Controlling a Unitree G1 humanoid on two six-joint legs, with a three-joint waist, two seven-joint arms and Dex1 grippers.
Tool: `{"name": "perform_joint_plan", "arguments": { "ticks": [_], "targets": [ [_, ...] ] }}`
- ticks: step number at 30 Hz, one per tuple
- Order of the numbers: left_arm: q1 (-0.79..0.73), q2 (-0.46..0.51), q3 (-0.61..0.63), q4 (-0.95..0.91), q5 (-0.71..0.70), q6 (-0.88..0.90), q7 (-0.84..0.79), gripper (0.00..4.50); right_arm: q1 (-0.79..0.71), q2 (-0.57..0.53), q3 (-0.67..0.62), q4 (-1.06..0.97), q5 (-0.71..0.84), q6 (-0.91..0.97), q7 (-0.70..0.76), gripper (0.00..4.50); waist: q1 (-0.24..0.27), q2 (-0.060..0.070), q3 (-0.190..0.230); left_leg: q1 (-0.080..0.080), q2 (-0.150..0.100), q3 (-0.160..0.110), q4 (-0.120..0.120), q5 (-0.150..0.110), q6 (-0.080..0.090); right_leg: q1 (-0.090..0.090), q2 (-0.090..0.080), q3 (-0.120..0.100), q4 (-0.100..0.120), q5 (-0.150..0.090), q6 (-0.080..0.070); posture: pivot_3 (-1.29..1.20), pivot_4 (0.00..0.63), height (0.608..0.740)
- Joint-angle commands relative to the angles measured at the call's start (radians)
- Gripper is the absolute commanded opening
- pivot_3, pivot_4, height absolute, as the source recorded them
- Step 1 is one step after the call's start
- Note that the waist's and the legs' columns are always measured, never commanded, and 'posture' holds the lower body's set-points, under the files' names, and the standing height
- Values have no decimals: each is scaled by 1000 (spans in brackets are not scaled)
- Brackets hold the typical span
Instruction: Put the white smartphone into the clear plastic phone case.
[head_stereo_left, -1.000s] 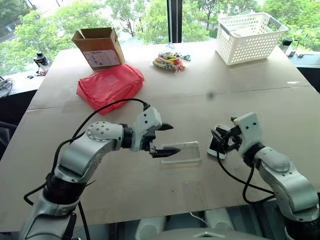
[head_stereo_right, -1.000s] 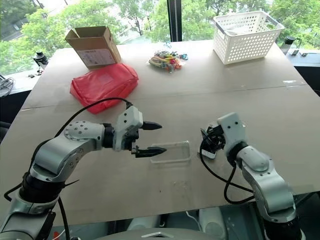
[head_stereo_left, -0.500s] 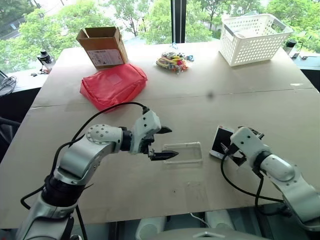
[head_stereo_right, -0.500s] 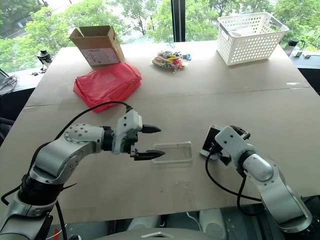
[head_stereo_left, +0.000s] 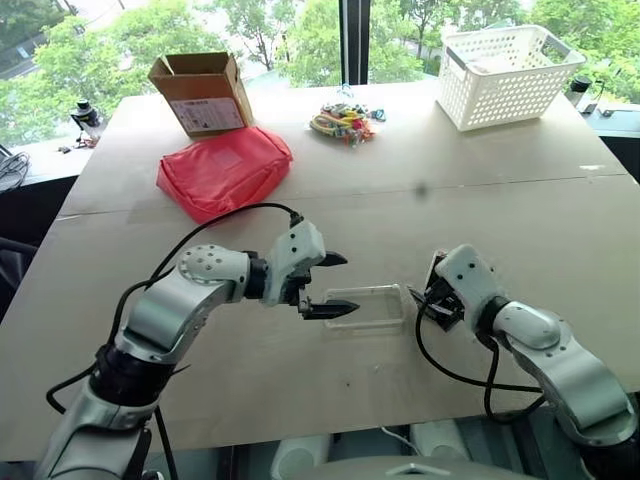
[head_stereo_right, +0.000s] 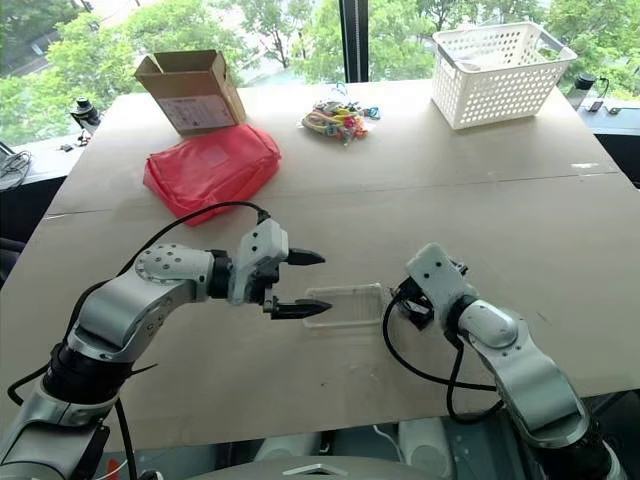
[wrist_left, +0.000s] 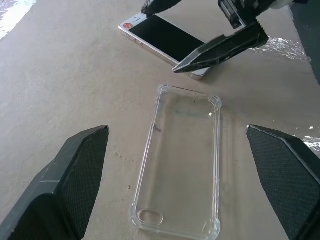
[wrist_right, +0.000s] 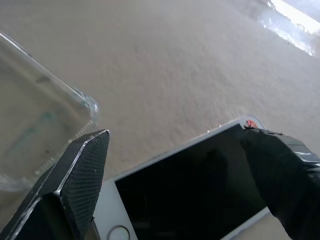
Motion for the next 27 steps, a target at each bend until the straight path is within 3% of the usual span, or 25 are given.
{"name": "perform_joint_plan", "arguments": {
  "ticks": [1,7,10,14,16,19,27],
  "targets": [
    [-6,8,17,-16,3,-20,-4,4462,-32,-110,90,-30,-57,31,43,4500,0,0,0,0,0,0,0,0,0,0,0,0,0,0,0,0,150,740],
    [-3,0,13,-21,0,-17,3,4462,-60,-288,141,-110,-106,105,87,4500,7,-1,-1,0,0,-2,0,-2,3,2,-1,-3,-2,0,0,0,150,740],
    [-5,-3,8,-13,3,-22,1,4462,-60,-291,111,-126,-125,131,56,4500,6,-2,-1,0,-1,-2,0,-2,3,2,-2,-3,-3,0,0,0,150,740],
    [-6,-7,7,-11,4,-22,2,4462,25,-205,3,-115,-122,122,-4,4500,7,-2,-1,0,-1,-2,0,-1,3,2,-1,-3,-3,0,0,0,150,740],
    [-6,-10,7,-11,6,-22,2,4462,89,-32,-123,-112,-46,126,-23,4500,6,-2,-1,0,-1,-2,0,-1,2,2,-1,-3,-3,0,0,0,150,740],
    [-9,-14,3,-11,7,-21,-3,4462,152,93,-234,-73,26,53,4,4500,5,-1,-1,0,0,-2,0,-1,3,2,-1,-2,-2,0,0,0,150,740],
    [-23,-17,12,-18,-5,-12,-8,4462,245,80,-386,223,170,-483,283,4500,1,-1,-1,1,0,0,-1,-2,4,2,-1,-1,-2,0,0,0,150,740]
  ]
}}
